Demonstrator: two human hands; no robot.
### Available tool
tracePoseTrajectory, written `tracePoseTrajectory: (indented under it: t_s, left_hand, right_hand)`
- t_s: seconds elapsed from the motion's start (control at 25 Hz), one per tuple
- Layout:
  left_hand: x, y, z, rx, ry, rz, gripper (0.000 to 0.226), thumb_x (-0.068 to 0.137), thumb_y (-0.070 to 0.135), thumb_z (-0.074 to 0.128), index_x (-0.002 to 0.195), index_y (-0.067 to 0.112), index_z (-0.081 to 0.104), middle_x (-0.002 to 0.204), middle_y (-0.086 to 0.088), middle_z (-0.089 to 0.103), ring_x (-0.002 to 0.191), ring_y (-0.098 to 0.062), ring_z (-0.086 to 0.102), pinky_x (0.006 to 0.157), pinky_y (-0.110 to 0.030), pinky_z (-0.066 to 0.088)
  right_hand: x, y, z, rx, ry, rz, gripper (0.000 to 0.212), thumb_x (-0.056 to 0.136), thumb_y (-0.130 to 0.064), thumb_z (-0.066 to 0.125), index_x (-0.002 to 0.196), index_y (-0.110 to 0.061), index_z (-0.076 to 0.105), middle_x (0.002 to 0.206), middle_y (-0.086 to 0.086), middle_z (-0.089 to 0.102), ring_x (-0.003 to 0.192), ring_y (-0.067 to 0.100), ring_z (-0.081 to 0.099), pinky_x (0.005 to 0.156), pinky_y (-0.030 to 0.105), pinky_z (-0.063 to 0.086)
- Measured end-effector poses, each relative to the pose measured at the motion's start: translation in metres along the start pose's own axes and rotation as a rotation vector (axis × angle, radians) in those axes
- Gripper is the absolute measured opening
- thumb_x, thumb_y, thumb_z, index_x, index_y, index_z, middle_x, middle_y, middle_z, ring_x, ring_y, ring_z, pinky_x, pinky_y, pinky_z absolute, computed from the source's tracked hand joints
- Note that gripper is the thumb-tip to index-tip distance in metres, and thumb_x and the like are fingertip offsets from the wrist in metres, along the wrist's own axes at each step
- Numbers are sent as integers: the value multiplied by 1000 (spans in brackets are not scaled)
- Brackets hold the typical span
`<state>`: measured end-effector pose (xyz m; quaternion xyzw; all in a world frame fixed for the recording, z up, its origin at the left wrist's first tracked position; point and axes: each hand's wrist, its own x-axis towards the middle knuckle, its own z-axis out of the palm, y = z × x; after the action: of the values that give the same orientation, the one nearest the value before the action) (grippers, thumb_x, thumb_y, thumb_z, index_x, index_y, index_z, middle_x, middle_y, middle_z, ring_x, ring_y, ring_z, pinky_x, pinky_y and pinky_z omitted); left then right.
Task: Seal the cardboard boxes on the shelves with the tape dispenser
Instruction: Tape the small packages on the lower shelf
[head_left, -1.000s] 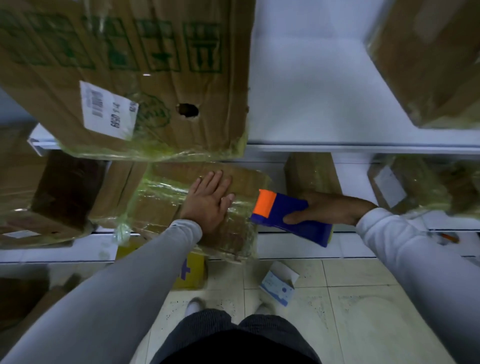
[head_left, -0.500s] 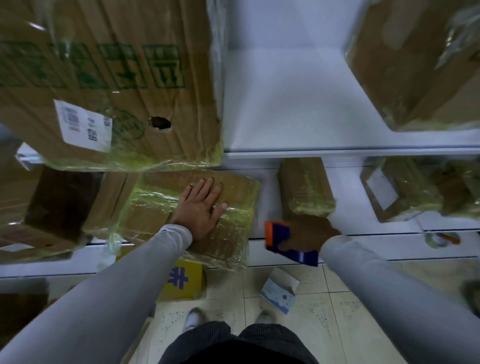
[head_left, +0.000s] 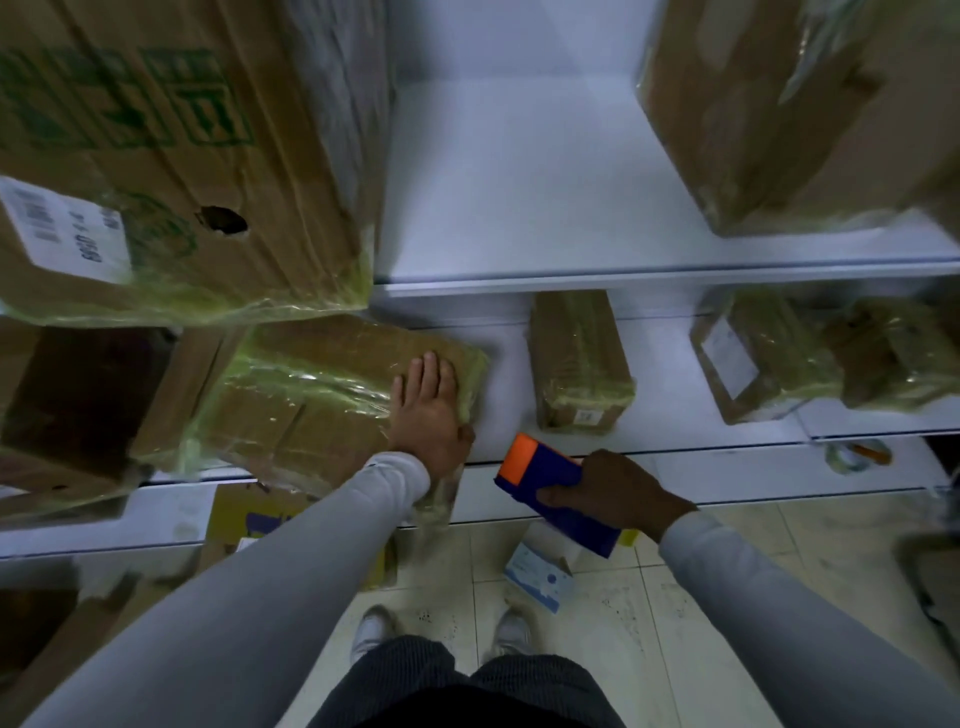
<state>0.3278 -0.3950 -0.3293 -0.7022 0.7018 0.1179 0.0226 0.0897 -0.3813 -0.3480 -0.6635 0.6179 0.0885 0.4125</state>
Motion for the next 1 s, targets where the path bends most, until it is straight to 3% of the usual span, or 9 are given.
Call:
tracePoseTrajectory:
  t_s: [0.16, 0.24, 0.36, 0.48, 0.6, 0.72, 0.88, 1.0]
  left_hand:
    - [-3, -27, -9, 33, -85, 388, 80, 93, 40, 50, 151, 17, 0, 159, -4, -10, 146, -22, -10, 118, -35, -6]
    - [-12, -46, -12, 95, -97, 484, 76, 92, 39, 52, 150, 28, 4, 157, 2, -14, 145, -22, -15, 118, -37, -3]
    - [-28, -70, -14, 163, -111, 495, 78, 91, 20, 56, 149, 35, 5, 158, 1, -14, 146, -24, -14, 118, -41, 6]
    - [-37, -75, -19, 135, -93, 492, 79, 90, 12, 55, 150, 31, 6, 159, -2, -12, 147, -23, -9, 119, -42, 14]
    - [-49, -75, -19, -105, -63, 458, 82, 89, 19, 61, 152, 24, 8, 160, -2, -7, 147, -20, 8, 116, -35, 23]
    - [-67, -91, -18, -306, -43, 460, 65, 93, 31, 57, 149, 19, 26, 157, -2, 20, 136, -24, 36, 110, -30, 32]
    - [-89, -118, -15, -402, 53, 420, 48, 96, 35, 50, 140, 18, 43, 147, -2, 40, 131, -20, 42, 106, -24, 34]
    - [-102, -124, -19, -727, -30, 389, 40, 97, 26, 50, 136, 25, 44, 138, 0, 49, 124, -13, 49, 96, -12, 38]
  right_hand:
    - [-5, 13, 4, -3, -60, -34, 49, 73, -69, 70, 72, -21, 60, 70, -4, 64, 64, 11, 62, 57, 23, 43]
    - [-7, 16, 7, 0, -109, -59, 54, 74, -67, 71, 81, -14, 67, 79, 3, 70, 71, 17, 67, 62, 26, 46]
    - [-17, 13, 13, 30, -156, -119, 51, 74, -63, 74, 79, -13, 67, 82, 6, 72, 75, 19, 69, 61, 24, 45]
    - [-30, -1, 21, 85, -181, -163, 44, 75, -57, 77, 80, -15, 67, 86, 6, 73, 79, 18, 70, 62, 23, 46]
    - [-44, -25, 29, 127, -146, -198, 46, 76, -54, 77, 85, -10, 69, 89, 9, 74, 83, 22, 71, 67, 27, 48]
    - [-60, -44, 32, 136, -104, -228, 36, 75, -54, 78, 77, -21, 66, 83, 3, 73, 79, 19, 70, 66, 27, 47]
    - [-79, -76, 34, 131, -44, -320, 27, 70, -62, 77, 76, -37, 68, 78, -13, 74, 72, 1, 68, 63, 15, 47]
    - [-84, -102, 38, 147, -22, -408, 34, 64, -72, 74, 90, -49, 68, 90, -22, 74, 81, -4, 69, 69, 14, 49]
